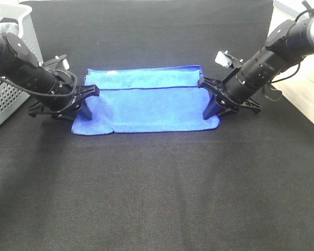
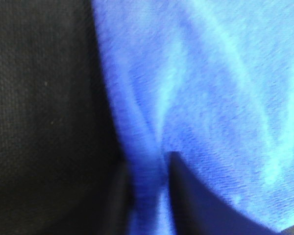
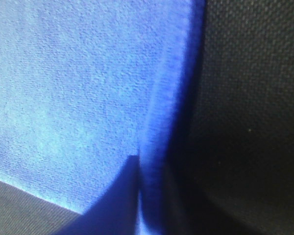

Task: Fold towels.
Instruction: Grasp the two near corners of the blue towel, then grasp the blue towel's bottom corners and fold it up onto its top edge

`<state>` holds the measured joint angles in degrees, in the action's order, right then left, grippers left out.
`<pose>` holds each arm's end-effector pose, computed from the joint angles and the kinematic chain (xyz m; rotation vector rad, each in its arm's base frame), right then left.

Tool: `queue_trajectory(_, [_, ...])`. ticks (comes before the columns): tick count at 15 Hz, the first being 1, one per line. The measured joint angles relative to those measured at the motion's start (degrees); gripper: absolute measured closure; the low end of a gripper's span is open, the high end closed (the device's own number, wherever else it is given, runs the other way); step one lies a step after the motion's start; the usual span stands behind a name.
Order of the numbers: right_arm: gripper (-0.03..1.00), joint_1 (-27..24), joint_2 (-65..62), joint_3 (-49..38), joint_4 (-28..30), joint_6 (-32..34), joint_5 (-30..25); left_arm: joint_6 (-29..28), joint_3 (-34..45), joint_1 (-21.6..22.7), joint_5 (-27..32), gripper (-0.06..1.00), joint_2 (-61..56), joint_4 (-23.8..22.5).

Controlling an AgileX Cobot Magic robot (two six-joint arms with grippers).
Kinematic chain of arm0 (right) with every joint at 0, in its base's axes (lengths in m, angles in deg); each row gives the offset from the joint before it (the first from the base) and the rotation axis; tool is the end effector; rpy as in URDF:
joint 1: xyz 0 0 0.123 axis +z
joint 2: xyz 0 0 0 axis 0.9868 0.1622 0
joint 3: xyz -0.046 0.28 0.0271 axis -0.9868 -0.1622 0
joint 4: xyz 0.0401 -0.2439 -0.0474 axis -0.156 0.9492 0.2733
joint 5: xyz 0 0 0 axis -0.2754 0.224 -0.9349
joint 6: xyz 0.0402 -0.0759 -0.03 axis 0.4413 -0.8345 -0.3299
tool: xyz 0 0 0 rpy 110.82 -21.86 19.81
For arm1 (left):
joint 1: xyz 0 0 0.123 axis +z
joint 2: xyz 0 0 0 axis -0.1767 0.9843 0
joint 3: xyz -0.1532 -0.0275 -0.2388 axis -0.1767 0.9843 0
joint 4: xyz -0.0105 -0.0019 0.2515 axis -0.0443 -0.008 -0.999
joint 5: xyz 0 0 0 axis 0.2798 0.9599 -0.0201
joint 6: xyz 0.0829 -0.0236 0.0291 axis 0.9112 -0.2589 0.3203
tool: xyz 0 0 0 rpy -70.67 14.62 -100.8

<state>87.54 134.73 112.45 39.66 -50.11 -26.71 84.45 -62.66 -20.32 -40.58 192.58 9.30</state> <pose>0.4410 0.0918 0.0877 -0.0206 2.8955 0.6794 0.4276 -0.1023 0.0890 -0.1850 2.7641 -0.5357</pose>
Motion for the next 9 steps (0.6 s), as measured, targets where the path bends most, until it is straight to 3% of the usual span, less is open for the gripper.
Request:
queue_trajectory(2, [0.97, 0.0, 0.0, 0.0, 0.0, 0.57, -0.46, 0.0, 0.0, 0.0, 2.06, 0.93, 0.17, 0.0])
queue_trajectory(5, [0.97, -0.06, -1.72, -1.95, 0.57, 2.06, -1.43, 0.0, 0.29, 1.55, 8.25, 0.94, -1.6, -3.44])
queue_trajectory(9, [0.97, 0.0, -8.37, -12.09, 0.4, 1.83, -0.86, -0.06, 4.24, 1.66, 14.78, 0.94, -7.62, -9.22])
